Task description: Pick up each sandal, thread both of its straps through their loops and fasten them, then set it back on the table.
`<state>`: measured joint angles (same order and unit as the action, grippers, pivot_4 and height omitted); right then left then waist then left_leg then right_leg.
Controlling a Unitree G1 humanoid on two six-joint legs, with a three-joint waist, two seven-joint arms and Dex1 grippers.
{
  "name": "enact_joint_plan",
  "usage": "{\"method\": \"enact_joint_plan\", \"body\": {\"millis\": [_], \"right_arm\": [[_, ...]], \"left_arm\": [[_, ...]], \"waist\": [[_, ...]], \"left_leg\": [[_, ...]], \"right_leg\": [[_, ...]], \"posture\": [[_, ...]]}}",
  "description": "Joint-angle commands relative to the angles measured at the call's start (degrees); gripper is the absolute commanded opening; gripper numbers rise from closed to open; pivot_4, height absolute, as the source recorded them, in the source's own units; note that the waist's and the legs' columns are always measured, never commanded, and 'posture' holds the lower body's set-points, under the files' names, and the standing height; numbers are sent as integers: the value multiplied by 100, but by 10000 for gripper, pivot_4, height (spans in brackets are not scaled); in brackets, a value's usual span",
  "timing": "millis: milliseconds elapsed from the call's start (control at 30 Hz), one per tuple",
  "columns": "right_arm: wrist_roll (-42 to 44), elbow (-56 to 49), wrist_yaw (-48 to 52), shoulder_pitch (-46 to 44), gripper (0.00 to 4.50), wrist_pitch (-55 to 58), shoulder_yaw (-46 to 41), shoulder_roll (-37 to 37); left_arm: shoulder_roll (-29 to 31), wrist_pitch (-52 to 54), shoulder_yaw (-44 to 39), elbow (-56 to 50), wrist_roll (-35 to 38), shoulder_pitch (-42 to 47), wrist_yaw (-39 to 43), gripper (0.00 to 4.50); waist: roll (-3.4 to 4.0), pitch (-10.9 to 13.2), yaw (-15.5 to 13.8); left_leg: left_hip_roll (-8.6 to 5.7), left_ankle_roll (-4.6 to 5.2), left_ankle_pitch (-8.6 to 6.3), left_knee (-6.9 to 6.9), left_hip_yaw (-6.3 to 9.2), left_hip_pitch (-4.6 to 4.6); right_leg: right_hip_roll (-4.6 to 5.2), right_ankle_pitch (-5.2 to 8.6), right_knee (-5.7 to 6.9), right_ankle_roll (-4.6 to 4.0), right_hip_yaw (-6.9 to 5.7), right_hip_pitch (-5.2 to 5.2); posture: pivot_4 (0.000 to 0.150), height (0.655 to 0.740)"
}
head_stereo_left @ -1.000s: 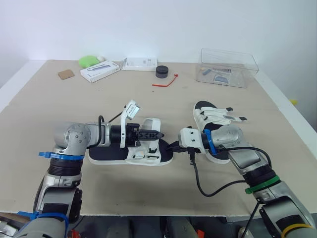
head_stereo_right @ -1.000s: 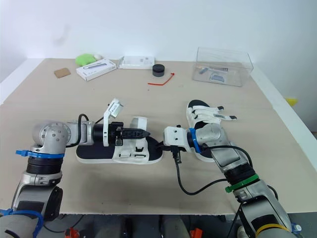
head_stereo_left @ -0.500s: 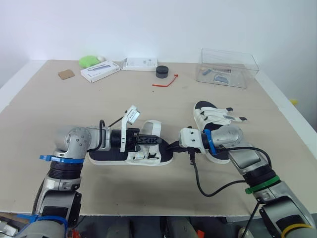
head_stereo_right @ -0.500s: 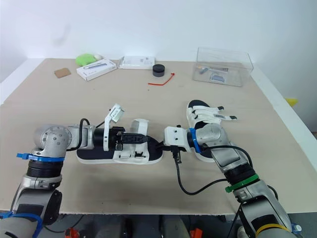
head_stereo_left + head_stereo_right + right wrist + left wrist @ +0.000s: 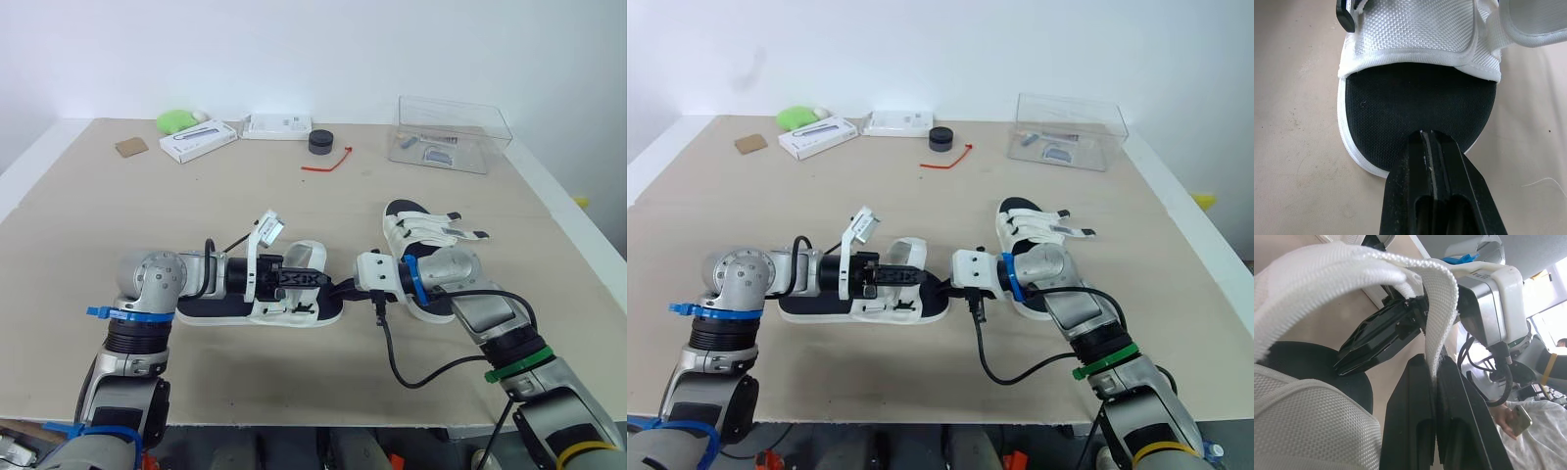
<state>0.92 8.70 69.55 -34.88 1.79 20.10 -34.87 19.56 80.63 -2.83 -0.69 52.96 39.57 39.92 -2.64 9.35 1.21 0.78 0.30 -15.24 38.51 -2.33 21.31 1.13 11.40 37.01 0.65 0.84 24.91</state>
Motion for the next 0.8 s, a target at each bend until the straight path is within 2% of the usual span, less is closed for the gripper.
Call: {"method": "enact_joint_plan", "body": {"millis": [33,433,567,800], "right_arm": [[-288,247,-18,42,0,62,130,-80],[-287,227,-14,59,0,43,139,-79],[-302,247,-14,67,0,17,149,-88],[-291,197,-3,104,0,29,163,-94]], "left_arm": [[0,63,-204,-61,165,188,-12,1158],[121,198,-226,-69,152,-7,-7,1158],[62,559,-311,-129,327,-158,-121,1158],[293,237,-16,-141,44,-246,-42,1158]], "waist": [[0,0,0],[0,0,0],[0,0,0],[0,0,0]], "left_leg": [[0,0,0,0,0,0],[0,0,0,0,0,0],[0,0,0,0,1,0],[0,0,0,0,1,-2]], "right_leg": [[0,0,0,0,0,0],[0,0,0,0,0,0],[0,0,0,0,-1,0],[0,1,0,0,-1,-1]], "posture": [[1500,7400],[1500,7400],[1500,7400],[1500,7400]]}}
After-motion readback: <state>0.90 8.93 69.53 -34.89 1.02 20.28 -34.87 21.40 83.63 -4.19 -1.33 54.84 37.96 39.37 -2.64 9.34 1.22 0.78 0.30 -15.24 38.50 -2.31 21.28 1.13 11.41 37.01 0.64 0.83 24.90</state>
